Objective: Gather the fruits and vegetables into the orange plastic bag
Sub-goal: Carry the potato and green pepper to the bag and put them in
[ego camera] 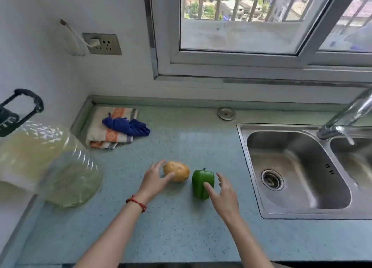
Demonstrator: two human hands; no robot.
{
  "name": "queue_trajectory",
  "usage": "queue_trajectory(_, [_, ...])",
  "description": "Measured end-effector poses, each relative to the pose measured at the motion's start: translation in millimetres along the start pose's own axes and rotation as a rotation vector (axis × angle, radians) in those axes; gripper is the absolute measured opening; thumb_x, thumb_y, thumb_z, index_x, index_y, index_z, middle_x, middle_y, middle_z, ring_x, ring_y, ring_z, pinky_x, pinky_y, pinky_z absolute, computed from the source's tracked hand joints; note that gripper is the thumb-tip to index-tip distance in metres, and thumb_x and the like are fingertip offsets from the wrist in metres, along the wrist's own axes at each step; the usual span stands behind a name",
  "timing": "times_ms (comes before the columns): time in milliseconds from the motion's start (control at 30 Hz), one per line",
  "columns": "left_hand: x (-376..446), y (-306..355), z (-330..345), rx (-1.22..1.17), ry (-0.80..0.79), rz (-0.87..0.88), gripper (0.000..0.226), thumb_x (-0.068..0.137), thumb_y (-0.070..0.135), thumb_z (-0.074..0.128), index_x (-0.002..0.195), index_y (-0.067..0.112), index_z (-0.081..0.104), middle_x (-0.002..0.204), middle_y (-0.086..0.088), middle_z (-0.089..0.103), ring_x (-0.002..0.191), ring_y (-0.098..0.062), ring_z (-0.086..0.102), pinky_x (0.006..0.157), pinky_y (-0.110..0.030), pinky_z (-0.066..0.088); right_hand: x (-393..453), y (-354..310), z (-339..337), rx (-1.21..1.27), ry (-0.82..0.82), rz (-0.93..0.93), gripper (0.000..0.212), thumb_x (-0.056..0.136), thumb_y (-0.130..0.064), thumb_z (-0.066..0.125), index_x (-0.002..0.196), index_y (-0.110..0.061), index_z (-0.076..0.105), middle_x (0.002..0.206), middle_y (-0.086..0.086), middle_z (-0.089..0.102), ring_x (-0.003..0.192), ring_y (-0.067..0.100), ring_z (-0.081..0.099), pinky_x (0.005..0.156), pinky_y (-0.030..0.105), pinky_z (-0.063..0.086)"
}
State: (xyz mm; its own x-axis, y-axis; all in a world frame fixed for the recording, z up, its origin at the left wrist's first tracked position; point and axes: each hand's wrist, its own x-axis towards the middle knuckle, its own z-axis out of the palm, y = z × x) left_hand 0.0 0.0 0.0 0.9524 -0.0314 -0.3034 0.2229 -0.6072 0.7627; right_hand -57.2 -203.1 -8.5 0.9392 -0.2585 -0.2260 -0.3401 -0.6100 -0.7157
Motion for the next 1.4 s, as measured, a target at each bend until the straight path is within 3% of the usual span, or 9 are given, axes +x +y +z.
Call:
queue_trajectory(267, [37.9, -7.9, 6.6, -0.014, -0.162, -0.049, 0.068, 0.079, 0.03, 0.067, 0.137, 0.015, 0.035, 0.144, -0.012, 0.037, 0.13, -0.028, 0.037, 0.104, -0.04, 0.034, 9.4, -0.1, 22.1, 0.047, 0.057, 0.158, 0.072, 0.077, -0.045, 0.066, 0.136, -0.016, 0.036, 0.137, 0.009, 0.047, 0.121, 0.025, 0.048, 0.098, 0.042, 0.044])
queue_trajectory(633, [66.7, -16.7, 11.7, -0.071, -0.214, -0.094, 0.067, 0.073, 0.028, 0.074, 0.132, 0.016, 0.044, 0.137, -0.013, 0.044, 0.122, -0.03, 0.043, 0.099, -0.04, 0.041, 21.4, -9.1, 42.6, 0.152, 0.106, 0.289, 0.075, 0.071, -0.04, 0.074, 0.133, -0.018, 0.039, 0.131, 0.006, 0.052, 0.115, 0.025, 0.051, 0.094, 0.04, 0.046])
queue_trajectory(833, [68.0, -23.2, 12.7, -0.182, -0.189, -0.135, 0.06, 0.067, 0.026, 0.079, 0.121, 0.017, 0.053, 0.124, -0.011, 0.052, 0.107, -0.027, 0.049, 0.091, -0.05, 0.049, 25.0, -12.7, 42.8, 0.222, 0.14, 0.324, 0.069, 0.07, -0.038, 0.075, 0.129, -0.018, 0.046, 0.121, 0.007, 0.059, 0.106, 0.024, 0.057, 0.092, 0.039, 0.049])
queue_trajectory(1033, [66.0, -32.7, 15.0, -0.297, -0.157, -0.171, 0.059, 0.064, 0.026, 0.081, 0.116, 0.015, 0.057, 0.118, -0.009, 0.054, 0.108, -0.029, 0.052, 0.088, -0.051, 0.051, 21.0, -14.4, 37.1, 0.276, 0.143, 0.328, 0.064, 0.071, -0.032, 0.076, 0.126, -0.015, 0.05, 0.115, 0.006, 0.061, 0.092, 0.015, 0.052, 0.083, 0.027, 0.046])
queue_trajectory(1200, [58.6, -37.5, 12.6, -0.383, -0.135, -0.181, 0.05, 0.068, 0.019, 0.078, 0.114, 0.012, 0.058, 0.114, -0.009, 0.053, 0.105, -0.028, 0.052, 0.075, -0.04, 0.056, 15.0, -12.3, 35.2, 0.364, 0.138, 0.339, 0.064, 0.071, -0.029, 0.076, 0.127, -0.014, 0.05, 0.117, 0.005, 0.059, 0.096, 0.015, 0.053, 0.081, 0.025, 0.044])
queue_trajectory(1400, [44.1, -52.8, 6.8, -0.456, -0.06, -0.198, 0.043, 0.069, 0.019, 0.078, 0.108, 0.015, 0.059, 0.11, -0.007, 0.054, 0.102, -0.026, 0.053, 0.082, -0.045, 0.054, 6.4, -8.5, 35.0, 0.44, 0.127, 0.325, 0.061, 0.072, -0.028, 0.077, 0.125, -0.014, 0.051, 0.115, 0.005, 0.058, 0.104, 0.018, 0.054, 0.086, 0.029, 0.045])
